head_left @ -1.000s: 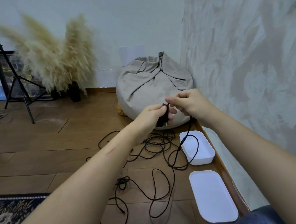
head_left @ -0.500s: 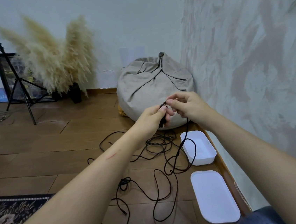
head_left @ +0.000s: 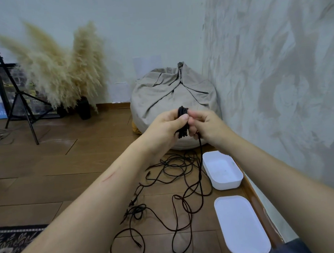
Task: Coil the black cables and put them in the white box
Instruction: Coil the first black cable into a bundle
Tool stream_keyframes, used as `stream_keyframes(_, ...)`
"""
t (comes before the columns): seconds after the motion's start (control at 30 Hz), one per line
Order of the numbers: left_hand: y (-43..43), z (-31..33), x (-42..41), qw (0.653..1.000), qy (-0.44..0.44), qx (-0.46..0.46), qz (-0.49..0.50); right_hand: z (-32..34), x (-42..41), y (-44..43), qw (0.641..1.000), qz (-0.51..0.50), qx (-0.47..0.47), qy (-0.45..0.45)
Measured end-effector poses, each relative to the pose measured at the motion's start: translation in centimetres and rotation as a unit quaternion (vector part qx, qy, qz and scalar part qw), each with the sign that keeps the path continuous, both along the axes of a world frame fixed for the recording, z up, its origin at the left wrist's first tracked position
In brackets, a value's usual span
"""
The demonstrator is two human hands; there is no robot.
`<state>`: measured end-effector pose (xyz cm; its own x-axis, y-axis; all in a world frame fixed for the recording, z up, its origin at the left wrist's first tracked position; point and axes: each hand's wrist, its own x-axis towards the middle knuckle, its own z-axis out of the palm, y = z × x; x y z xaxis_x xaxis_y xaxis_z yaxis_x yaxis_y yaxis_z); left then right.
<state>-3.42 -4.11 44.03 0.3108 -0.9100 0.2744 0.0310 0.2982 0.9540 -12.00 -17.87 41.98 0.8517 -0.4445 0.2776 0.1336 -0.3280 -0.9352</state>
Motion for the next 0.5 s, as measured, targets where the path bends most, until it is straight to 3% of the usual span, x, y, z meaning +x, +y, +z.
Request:
stream_keyframes(0.17,-0.4,-0.3,0.9,0.987,0.027,-0.017,0.154,-1.7,1.1,2.2,0.983,0.067,-0.114,0.131)
stream_keyframes(0.3,-0.7,-1.7,2.0,0.937,-0.093,0.007,0.337,-1.0,1.7,3.6,0.961,0.12,-0.19,0.163)
stream_keyframes(0.5,-0.6,-4.0,2.5,0.913,-0.241,0.117,0.309,1.0,0.8,1.9,0.949,0.102,-0.243,0.174)
